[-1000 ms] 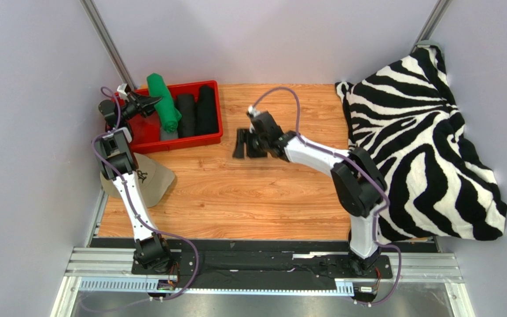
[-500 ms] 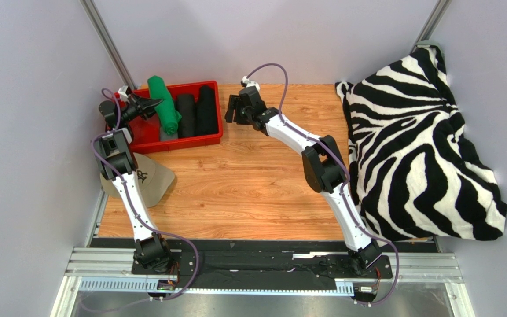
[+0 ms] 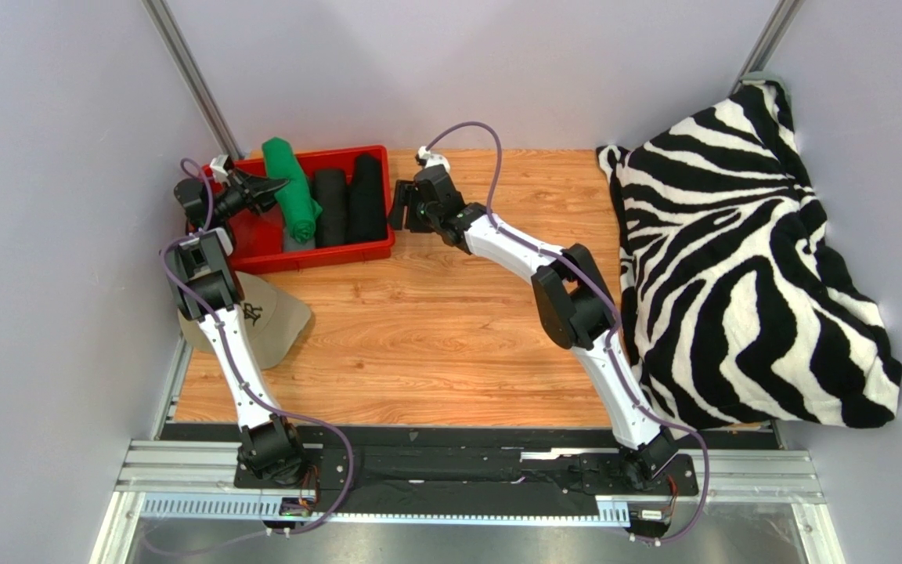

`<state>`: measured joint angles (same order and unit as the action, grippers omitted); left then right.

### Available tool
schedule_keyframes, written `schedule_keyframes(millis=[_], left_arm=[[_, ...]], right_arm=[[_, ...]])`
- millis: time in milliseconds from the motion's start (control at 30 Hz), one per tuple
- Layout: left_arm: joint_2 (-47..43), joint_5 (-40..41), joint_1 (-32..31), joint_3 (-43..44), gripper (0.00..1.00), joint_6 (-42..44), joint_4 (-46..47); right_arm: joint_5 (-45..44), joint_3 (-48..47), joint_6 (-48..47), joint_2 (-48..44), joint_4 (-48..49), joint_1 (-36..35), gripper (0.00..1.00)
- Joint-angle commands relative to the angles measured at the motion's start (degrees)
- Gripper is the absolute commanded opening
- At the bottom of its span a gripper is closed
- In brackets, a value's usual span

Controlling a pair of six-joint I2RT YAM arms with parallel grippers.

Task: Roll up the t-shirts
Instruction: Place the T-shirt in the bin.

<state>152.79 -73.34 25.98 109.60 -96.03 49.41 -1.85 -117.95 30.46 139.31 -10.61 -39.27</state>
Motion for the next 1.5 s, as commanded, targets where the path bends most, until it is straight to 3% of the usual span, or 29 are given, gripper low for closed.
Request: schedule_keyframes(millis=[0,167,400,767,1133,1467], left_arm=[[-5.31,-0.58,2.06,-0.09,0.00,1.98,0.16],[-5.13,-0.40,1.89,-0.09,0.00,2.34,-0.28],[-5.31,-0.57,1.71,-0.09,0.00,2.43,-0.54],[-6.63,-0.75,1.09,-2.37,0.00,3.57,-1.16],[-10.32,-0.92,0.30,-4.92,0.00,3.48,-0.28],[-11.02,-0.93,0.30,-5.53,0.00,-5.31,9.22]], right_arm=[[1.06,-1.50,0.83,0.44,-0.99,-0.99,0.64],[3.25,-0.25,0.31,0.00,-0.45,-1.51,0.64],[-0.87,1.58,-0.49,-0.26,-2.48,-2.13,0.61],[-4.57,5.27,-1.80,-2.90,-3.01,1.03,0.06],[-6.33,6.95,-5.23,-4.22,-3.19,2.97,0.02],[-7.82,8.00,-7.43,-4.74,-3.28,5.08,0.02]])
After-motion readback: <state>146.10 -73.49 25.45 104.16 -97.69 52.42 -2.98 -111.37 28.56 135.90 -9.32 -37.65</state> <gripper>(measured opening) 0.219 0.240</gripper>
